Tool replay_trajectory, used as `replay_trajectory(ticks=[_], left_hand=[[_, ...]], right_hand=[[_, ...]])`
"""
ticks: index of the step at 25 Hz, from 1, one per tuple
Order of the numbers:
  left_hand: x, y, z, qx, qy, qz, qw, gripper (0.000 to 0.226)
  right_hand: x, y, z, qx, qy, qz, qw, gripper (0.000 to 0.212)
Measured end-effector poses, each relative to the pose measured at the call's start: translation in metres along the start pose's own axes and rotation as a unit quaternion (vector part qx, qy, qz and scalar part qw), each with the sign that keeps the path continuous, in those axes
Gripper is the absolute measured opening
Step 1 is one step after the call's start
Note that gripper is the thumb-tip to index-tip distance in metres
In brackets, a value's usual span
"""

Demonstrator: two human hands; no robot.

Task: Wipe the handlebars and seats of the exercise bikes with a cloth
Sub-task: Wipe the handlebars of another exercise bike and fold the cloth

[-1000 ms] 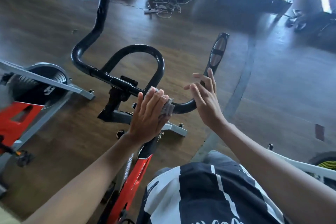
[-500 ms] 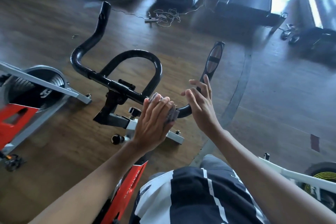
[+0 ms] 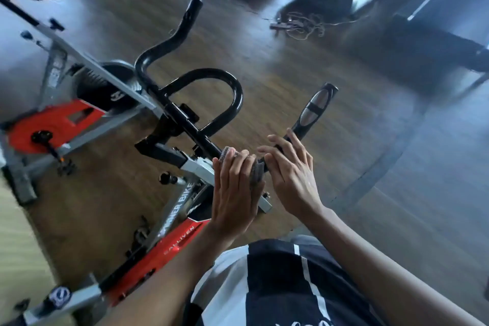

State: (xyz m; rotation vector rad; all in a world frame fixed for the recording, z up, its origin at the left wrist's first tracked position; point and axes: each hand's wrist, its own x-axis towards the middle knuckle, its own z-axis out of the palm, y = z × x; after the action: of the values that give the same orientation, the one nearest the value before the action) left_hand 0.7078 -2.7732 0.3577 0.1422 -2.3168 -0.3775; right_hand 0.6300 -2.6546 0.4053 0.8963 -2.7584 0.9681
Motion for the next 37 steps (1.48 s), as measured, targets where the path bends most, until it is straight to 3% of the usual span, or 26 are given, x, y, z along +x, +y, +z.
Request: replay_trajectory(ticks=[4, 9, 13, 16, 19, 22, 25, 28, 32, 37], left_hand=[[0.004, 0.038, 0.017, 0.073, 0.033, -0.096, 0.992, 0.047], [0.018, 0.082, 0.052, 0.157, 0.076, -0.226, 0.959, 0.045], [0.036, 0.106, 0.080, 0.182, 0.120, -0.300, 0.929, 0.042], [0.037, 0.113, 0.083, 0.167, 0.116, -0.313, 0.928, 0.042], [0.026, 0.111, 0.057, 0.078, 0.081, -0.275, 0.955, 0.054], [0.028, 0.109, 0.022, -0.084, 0.097, -0.306, 0.943, 0.051], [0.028, 0.093, -0.007, -0.059, 0.077, -0.298, 0.950, 0.047], [0.018, 0.059, -0.026, 0.001, -0.006, -0.289, 0.957, 0.048], [0.010, 0.033, -0.039, 0.006, -0.110, -0.245, 0.963, 0.051], [0.006, 0.024, -0.049, -0.049, -0.155, -0.217, 0.963, 0.057]], right_hand=[[0.011, 0.027, -0.028, 0.033, -0.076, -0.073, 0.994, 0.042], [0.026, 0.055, -0.048, 0.088, -0.161, -0.170, 0.968, 0.043], [0.037, 0.065, -0.065, 0.205, -0.194, -0.157, 0.947, 0.044], [0.039, 0.060, -0.077, 0.251, -0.158, -0.195, 0.935, 0.037], [0.032, 0.045, -0.079, 0.280, -0.225, -0.159, 0.920, 0.039], [0.019, 0.034, -0.070, 0.256, -0.291, -0.108, 0.915, 0.045], [0.008, 0.032, -0.054, 0.106, -0.257, -0.161, 0.947, 0.052], [-0.003, 0.025, -0.039, -0.009, -0.191, -0.173, 0.966, 0.060], [-0.010, 0.006, -0.016, -0.025, -0.119, -0.124, 0.985, 0.067], [-0.015, -0.002, 0.005, -0.019, -0.027, -0.086, 0.996, 0.052]])
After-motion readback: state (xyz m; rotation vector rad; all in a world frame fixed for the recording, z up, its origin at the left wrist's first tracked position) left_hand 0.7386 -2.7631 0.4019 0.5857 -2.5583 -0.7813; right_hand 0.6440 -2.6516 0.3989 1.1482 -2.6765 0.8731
